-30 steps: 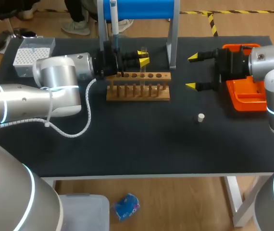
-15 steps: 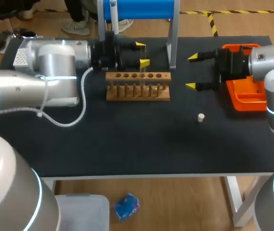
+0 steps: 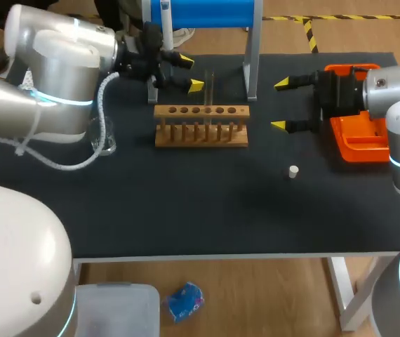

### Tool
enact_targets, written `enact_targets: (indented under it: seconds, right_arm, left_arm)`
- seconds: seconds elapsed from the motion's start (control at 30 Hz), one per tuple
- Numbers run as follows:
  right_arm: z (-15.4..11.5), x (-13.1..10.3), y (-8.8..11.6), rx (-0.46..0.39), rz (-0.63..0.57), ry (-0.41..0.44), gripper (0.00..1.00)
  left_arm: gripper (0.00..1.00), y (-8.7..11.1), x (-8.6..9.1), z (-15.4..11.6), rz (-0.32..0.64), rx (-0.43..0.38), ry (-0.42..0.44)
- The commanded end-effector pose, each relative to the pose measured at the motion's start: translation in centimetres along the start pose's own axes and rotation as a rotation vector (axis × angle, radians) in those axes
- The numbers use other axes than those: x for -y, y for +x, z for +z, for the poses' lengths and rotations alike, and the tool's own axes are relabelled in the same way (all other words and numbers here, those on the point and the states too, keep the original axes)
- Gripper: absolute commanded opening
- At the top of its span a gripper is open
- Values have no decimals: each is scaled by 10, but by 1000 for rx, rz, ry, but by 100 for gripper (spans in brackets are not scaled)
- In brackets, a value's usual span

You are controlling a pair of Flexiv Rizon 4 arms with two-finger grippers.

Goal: Invert the test tube, pick up the pipette, mount the tip to pipette, aspirate from beaker and dispense into the tube, eject the tip, return the pipette, and cap with the stopper.

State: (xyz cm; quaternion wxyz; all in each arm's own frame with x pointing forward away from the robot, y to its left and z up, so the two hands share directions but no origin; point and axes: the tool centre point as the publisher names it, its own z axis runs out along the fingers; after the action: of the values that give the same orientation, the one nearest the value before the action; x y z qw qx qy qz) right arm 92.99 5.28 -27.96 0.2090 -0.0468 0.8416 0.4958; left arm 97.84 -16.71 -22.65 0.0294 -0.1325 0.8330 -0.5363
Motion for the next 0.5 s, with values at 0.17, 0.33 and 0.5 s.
enact_targets:
  seconds: [0.17,0.33,0.5]
  right_arm:
    - [0,0,1,1,-1,0,100]
    - [0,0,1,1,-1,0,100]
    - [0,0,1,1,-1,0,100]
  left_arm:
    - [100,10,2,-12,-1,25,-12]
    - [100,10,2,-12,-1,25,-12]
    - [100,-8,-16,-72,-49,169,80]
